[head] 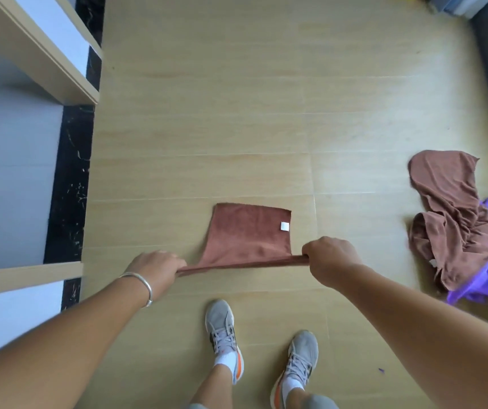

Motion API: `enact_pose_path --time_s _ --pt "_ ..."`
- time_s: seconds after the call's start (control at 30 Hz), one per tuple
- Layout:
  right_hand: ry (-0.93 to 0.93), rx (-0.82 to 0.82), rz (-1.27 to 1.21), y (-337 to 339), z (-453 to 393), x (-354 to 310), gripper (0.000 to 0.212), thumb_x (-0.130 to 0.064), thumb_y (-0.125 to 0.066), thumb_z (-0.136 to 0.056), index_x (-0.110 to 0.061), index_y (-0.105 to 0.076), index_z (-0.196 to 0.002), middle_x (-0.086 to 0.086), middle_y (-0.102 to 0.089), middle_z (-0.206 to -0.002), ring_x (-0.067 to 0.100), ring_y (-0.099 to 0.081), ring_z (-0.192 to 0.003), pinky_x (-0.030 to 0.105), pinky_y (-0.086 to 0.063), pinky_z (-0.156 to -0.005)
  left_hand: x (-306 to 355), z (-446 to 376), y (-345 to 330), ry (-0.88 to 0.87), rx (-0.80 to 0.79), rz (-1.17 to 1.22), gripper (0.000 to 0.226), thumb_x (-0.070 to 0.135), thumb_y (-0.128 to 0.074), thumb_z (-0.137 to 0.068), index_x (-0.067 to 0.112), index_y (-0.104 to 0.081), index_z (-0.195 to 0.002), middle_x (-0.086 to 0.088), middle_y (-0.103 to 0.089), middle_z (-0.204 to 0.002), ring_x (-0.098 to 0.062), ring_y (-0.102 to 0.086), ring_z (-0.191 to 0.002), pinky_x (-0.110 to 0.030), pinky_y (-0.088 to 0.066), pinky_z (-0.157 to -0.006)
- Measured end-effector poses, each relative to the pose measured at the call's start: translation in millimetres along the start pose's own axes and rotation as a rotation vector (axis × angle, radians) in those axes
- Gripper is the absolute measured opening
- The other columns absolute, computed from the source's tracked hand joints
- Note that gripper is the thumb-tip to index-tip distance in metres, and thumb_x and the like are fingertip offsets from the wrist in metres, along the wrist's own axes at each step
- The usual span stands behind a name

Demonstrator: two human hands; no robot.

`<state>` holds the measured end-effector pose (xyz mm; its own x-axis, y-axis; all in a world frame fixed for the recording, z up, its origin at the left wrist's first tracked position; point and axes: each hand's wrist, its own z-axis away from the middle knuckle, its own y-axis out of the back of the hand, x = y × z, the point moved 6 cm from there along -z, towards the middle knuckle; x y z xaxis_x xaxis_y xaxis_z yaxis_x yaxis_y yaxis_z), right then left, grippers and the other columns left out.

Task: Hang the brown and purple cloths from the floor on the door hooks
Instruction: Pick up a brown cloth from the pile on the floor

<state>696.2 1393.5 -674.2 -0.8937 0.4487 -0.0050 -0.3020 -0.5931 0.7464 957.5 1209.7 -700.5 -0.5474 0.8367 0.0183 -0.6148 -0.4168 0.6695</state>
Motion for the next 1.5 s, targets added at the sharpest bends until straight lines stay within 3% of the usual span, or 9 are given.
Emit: enact_pose_path --time_s 0.2,0.33,0.63,0.87,0.93,1.07,1.2,1.3,1.5 --pt "-0.054 -0.024 -0.004 20.4 -37.9 -2.0 0.037 -0.008 -0.039 -0.084 -0.030 -0.064 -0.102 -0.003 -0.062 -0.095 0.023 -0.060 -0.087 0.027 -0.037 -0.065 -35.3 -32.3 6.7 0.074 -0.003 0.219 0.027 0.047 -0.039 -0.098 0.036 -0.063 -0.102 0.004 -0.067 -0.097 -0.023 -0.062 -0.089 -0.027 -0.038 -0.065" --pt "-0.089 0.068 -0.014 72.5 -74.1 10.8 0.040 -0.007 -0.040 -0.083 -0.030 -0.065 -0.104 -0.001 -0.064 -0.099 0.024 -0.056 -0.083 0.028 -0.039 -0.065 -63.2 -61.5 67.7 0.114 0.089 0.273 0.027 0.045 -0.043 -0.098 0.031 -0.064 -0.090 0.002 -0.068 -0.095 -0.024 -0.061 -0.088 -0.029 -0.045 -0.072" --pt "-0.167 0.364 -0.090 224.4 -105.9 40.2 0.041 -0.006 -0.042 -0.081 -0.029 -0.067 -0.103 0.006 -0.064 -0.100 0.028 -0.054 -0.083 0.029 -0.040 -0.067 -104.3 -64.0 248.5 0.182 0.389 0.213 0.046 0.050 -0.042 -0.098 0.018 -0.058 -0.069 -0.003 -0.057 -0.071 -0.028 -0.054 -0.073 -0.032 -0.043 -0.066" --pt "-0.129 0.589 -0.087 305.5 -92.3 41.8 0.038 -0.005 -0.043 -0.077 -0.024 -0.068 -0.097 0.013 -0.062 -0.089 0.034 -0.056 -0.082 0.030 -0.038 -0.066 -121.9 -18.8 317.2 0.181 0.682 0.154 0.048 0.050 -0.041 -0.098 0.019 -0.055 -0.064 -0.003 -0.053 -0.062 -0.030 -0.052 -0.067 -0.031 -0.034 -0.055" --pt "-0.113 0.616 -0.079 302.0 -84.8 42.0 0.038 -0.004 -0.042 -0.074 -0.023 -0.068 -0.094 0.011 -0.061 -0.082 0.033 -0.054 -0.076 0.029 -0.038 -0.063 -120.6 -8.4 311.6 0.187 0.700 0.062 0.042 0.047 -0.037 -0.100 0.023 -0.060 -0.074 -0.001 -0.054 -0.065 -0.030 -0.052 -0.068 -0.030 -0.030 -0.054" --pt "-0.052 0.597 -0.025 247.7 -69.9 36.0 0.036 -0.007 -0.045 -0.077 -0.026 -0.069 -0.095 0.011 -0.064 -0.084 0.034 -0.057 -0.077 0.030 -0.034 -0.063 -110.5 -1.1 259.2 0.119 0.621 -0.019 0.022 0.032 -0.042 -0.100 0.034 -0.064 -0.101 0.002 -0.063 -0.082 -0.025 -0.060 -0.075 -0.032 -0.045 -0.061" --pt "0.053 0.465 0.003 157.3 -54.5 24.2 0.040 -0.003 -0.046 -0.076 -0.024 -0.072 -0.098 0.004 -0.067 -0.089 0.029 -0.058 -0.103 0.031 -0.037 -0.077 -87.6 -7.7 168.1 0.051 0.437 0.006 0.033 0.022 -0.044 -0.098 0.035 -0.056 -0.125 0.012 -0.063 -0.111 -0.016 -0.059 -0.099 -0.033 -0.050 -0.075" --pt "0.072 0.355 -0.017 88.7 -48.4 20.3 0.045 -0.001 -0.043 -0.076 -0.024 -0.070 -0.102 0.000 -0.071 -0.104 0.021 -0.045 -0.130 0.030 -0.028 -0.104 -72.8 -18.6 99.2 0.085 0.278 0.042 0.035 0.020 -0.043 -0.096 0.031 -0.055 -0.127 0.013 -0.059 -0.123 -0.017 -0.056 -0.109 -0.035 -0.049 -0.083" --pt "0.066 0.130 0.002 -43.3 -41.7 10.6 0.051 -0.005 -0.039 -0.077 -0.032 -0.066 -0.111 -0.009 -0.068 -0.116 0.015 -0.038 -0.135 0.029 -0.021 -0.109 -40.1 -35.8 -30.1 0.085 0.091 0.133 0.034 0.026 -0.045 -0.097 0.036 -0.056 -0.127 0.014 -0.058 -0.125 -0.017 -0.058 -0.110 -0.030 -0.048 -0.083"
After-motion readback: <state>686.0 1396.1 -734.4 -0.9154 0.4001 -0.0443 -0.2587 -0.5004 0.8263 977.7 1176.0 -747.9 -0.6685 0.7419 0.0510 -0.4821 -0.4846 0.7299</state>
